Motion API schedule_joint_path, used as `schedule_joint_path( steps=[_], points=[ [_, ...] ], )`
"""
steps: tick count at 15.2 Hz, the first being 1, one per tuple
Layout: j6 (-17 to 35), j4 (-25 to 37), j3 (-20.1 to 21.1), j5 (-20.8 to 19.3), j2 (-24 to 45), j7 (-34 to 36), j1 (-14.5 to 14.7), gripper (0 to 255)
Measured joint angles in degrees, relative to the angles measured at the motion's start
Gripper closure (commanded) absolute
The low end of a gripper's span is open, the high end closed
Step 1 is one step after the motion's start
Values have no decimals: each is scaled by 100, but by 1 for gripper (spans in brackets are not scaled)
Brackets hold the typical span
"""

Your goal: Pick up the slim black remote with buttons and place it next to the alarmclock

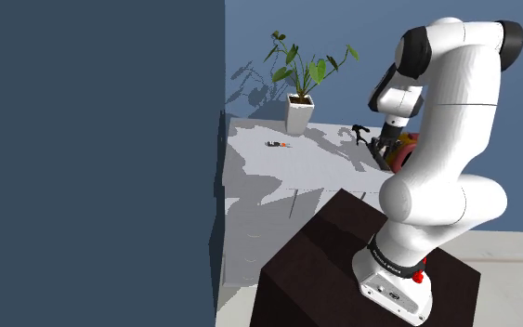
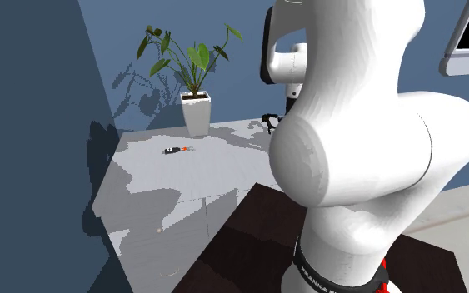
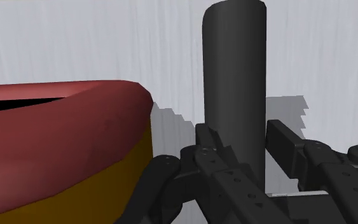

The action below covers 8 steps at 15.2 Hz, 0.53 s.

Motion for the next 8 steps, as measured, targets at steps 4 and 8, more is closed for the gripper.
schedule_joint_path(
  steps=[4,8],
  points=[
    [178,77,167,99,50,-80,-151,255],
    [303,-14,262,74,0,-64,-240,255]
  ],
)
